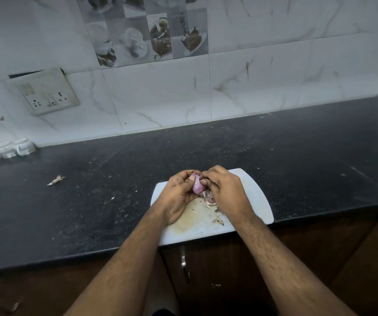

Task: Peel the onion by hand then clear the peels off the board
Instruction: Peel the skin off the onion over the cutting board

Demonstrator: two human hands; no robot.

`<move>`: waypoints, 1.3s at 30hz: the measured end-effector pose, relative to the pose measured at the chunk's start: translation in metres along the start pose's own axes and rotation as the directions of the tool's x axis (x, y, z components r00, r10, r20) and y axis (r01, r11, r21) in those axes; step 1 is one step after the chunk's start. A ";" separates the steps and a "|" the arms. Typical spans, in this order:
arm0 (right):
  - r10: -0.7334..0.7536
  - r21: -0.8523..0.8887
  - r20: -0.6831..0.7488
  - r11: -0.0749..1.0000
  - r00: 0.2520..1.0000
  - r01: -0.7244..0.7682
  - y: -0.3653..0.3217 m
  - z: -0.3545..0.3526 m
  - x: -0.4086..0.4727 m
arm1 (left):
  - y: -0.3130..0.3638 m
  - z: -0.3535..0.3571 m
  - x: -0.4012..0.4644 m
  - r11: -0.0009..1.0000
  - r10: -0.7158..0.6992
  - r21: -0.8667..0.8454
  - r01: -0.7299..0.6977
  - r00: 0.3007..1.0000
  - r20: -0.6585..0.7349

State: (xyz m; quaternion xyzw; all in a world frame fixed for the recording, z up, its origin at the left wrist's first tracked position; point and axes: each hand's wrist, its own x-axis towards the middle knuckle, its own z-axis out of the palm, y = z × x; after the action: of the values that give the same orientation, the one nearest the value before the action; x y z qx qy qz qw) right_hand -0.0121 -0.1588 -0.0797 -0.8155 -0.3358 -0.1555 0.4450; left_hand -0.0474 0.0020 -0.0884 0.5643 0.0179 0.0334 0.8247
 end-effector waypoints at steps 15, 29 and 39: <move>-0.028 -0.159 0.107 0.986 0.994 0.045 0.005 0.007 0.001 | -0.002 -0.001 0.000 1.000 0.017 -0.011 -0.017 1.000 -0.008; 0.005 0.058 -0.018 0.998 1.000 -0.004 0.006 0.002 0.001 | -0.005 -0.008 0.005 1.000 0.004 -0.021 -0.005 1.000 -0.009; 0.025 0.035 -0.008 0.999 1.000 -0.024 0.009 0.004 0.003 | -0.002 -0.004 0.001 1.000 -0.005 -0.009 0.005 1.000 -0.005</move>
State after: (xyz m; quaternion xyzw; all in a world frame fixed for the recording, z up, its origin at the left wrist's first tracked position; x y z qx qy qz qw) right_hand -0.0040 -0.1575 -0.0861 -0.8109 -0.3268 -0.1473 0.4625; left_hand -0.0462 0.0051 -0.0921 0.5603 0.0213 0.0331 0.8274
